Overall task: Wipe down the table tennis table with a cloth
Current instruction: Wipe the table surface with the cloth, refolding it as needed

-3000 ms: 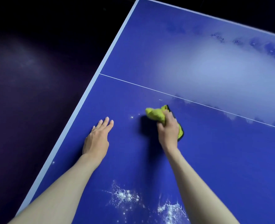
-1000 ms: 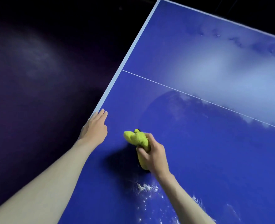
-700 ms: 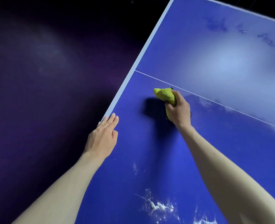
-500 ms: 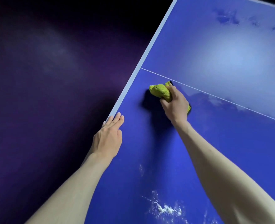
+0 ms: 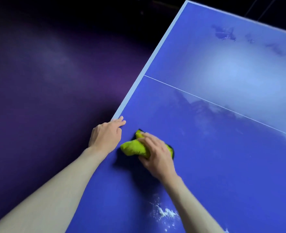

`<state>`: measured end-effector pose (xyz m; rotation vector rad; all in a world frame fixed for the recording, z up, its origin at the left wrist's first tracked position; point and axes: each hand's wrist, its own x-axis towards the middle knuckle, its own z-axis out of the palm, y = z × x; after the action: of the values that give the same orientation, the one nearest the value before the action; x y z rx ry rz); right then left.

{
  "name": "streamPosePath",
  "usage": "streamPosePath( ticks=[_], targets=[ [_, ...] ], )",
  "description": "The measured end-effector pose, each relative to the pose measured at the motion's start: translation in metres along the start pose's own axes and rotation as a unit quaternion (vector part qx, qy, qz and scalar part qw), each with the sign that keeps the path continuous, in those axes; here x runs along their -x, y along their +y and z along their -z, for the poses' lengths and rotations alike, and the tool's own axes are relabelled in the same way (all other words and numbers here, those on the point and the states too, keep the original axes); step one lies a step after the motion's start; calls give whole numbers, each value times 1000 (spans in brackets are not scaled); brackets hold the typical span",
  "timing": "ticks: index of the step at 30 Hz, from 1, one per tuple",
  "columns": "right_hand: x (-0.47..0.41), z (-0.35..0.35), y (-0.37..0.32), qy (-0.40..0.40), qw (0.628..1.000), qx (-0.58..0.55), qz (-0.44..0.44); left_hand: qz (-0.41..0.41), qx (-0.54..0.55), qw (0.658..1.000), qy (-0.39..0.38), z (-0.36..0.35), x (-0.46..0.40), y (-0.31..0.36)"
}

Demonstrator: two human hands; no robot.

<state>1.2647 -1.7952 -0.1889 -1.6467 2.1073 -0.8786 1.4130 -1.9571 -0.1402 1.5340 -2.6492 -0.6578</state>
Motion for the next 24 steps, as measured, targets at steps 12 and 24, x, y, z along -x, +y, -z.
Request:
streamPosePath(
  ticks=[12, 24],
  targets=[
    [-198, -19, 11, 160, 964, 66, -201, 51, 268, 962, 26, 4, -67, -74],
    [-127, -59, -41, 73, 994, 16, -75, 127, 336, 930, -83, 20, -106, -81]
  ],
)
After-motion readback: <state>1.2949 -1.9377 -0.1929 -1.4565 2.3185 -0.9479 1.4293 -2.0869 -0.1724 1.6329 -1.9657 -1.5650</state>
